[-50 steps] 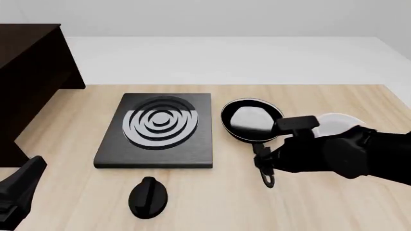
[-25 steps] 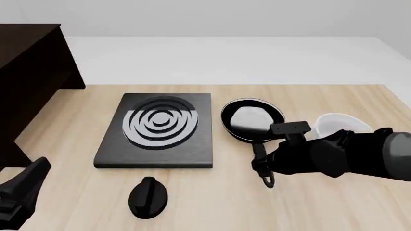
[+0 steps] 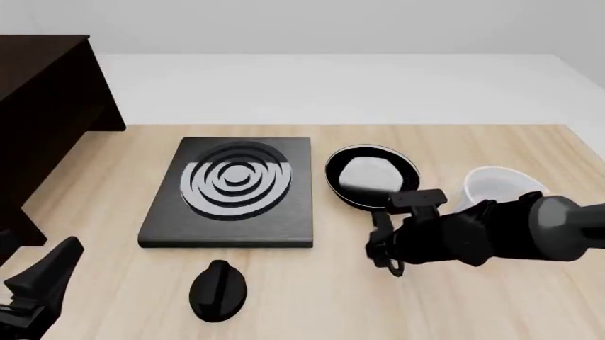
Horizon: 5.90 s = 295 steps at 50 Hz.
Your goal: Put the frying pan on the cabinet shelf.
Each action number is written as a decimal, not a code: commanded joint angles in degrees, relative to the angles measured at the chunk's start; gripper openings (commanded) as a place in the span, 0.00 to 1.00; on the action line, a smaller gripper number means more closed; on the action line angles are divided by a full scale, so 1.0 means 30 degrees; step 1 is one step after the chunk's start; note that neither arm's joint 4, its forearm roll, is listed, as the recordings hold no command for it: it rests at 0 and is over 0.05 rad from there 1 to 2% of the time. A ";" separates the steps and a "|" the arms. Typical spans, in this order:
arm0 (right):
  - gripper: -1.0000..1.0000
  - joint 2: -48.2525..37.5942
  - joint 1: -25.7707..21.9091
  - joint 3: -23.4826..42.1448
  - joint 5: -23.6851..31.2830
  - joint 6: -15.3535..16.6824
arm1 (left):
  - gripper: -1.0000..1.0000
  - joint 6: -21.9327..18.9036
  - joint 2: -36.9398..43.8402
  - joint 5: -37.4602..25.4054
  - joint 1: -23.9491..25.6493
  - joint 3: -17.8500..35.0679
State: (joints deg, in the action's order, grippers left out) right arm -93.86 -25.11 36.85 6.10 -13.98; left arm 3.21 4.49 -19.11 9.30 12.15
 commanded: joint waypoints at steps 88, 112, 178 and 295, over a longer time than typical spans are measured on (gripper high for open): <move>0.00 0.5010 -0.1797 1.0169 0.5038 0.5336 | 1.00 0.6930 0.2255 -0.0130 0.0900 0.3798; 0.00 0.1728 -0.5418 1.4056 0.5221 0.5719 | 1.00 1.2904 0.3535 0.1318 0.3924 0.2699; 0.00 -0.1420 -0.9781 1.6896 0.4847 0.7434 | 1.00 2.0243 0.7446 0.7781 0.5683 0.2219; 0.00 -0.0398 -1.4523 1.4367 0.2959 0.5852 | 0.00 2.0229 0.9721 1.0410 0.5558 0.0284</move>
State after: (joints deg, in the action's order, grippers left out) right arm -97.27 -67.39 79.26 15.58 3.21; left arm 65.46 32.60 12.66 27.49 14.11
